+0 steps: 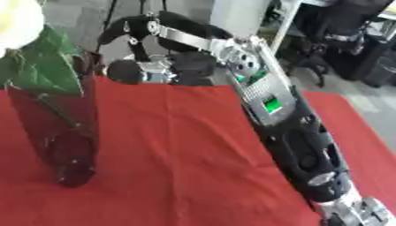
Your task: Arrange flowers into the vase.
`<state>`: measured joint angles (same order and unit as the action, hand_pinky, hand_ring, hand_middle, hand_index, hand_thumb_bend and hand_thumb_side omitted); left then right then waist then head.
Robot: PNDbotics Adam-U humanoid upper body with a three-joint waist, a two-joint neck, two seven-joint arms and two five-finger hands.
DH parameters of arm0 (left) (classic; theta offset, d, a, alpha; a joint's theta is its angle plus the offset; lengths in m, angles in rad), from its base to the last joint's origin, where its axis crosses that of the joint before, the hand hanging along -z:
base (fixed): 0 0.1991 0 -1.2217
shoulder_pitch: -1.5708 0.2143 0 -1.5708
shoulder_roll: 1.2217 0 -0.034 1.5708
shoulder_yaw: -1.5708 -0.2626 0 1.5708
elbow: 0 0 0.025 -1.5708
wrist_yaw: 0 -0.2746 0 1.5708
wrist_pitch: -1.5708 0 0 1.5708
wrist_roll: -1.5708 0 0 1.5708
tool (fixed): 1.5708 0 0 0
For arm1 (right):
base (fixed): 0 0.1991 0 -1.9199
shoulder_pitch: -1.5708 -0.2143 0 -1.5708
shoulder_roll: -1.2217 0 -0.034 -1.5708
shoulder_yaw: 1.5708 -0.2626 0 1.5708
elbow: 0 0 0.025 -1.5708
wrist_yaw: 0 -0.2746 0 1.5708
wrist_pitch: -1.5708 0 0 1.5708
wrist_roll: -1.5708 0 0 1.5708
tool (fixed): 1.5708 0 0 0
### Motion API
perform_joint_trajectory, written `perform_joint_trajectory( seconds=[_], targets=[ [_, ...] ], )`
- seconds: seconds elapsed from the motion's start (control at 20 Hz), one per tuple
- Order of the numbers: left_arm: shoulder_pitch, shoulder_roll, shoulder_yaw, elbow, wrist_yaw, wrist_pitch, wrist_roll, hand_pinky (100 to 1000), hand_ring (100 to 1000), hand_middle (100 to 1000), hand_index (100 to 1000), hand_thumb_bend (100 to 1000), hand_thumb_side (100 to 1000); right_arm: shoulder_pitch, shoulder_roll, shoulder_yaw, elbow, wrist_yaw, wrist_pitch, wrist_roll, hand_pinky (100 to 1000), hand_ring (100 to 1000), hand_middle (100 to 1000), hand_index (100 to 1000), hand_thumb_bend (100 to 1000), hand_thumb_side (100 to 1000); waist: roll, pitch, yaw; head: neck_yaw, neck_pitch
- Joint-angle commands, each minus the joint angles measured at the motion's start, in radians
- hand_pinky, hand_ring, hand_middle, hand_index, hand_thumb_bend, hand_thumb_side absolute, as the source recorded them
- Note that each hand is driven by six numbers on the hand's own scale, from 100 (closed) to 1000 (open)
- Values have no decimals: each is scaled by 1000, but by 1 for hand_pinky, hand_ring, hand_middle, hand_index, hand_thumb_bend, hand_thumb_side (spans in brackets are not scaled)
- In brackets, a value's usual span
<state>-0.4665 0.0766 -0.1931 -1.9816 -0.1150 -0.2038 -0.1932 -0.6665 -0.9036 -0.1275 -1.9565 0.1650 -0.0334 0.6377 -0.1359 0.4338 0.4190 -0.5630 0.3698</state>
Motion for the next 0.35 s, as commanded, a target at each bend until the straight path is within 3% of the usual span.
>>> perform_joint_trajectory(
  seconds=[0.05, 0.35],
  targets=[
    [-5, -1, 9, -18, -3, -2, 11, 621, 464, 697, 789, 121, 1000, 21, -35, -29, -39, 18, 4, -23, 956, 1000, 299, 878, 565, 1000, 16, -32, -9, 63, 14],
    [-3, 1, 22, -18, -8, -4, 32, 620, 465, 699, 790, 120, 1000, 91, -20, -63, -43, 28, -14, -77, 961, 1000, 281, 879, 559, 1000, 32, -35, -28, 157, 35]
  ],
)
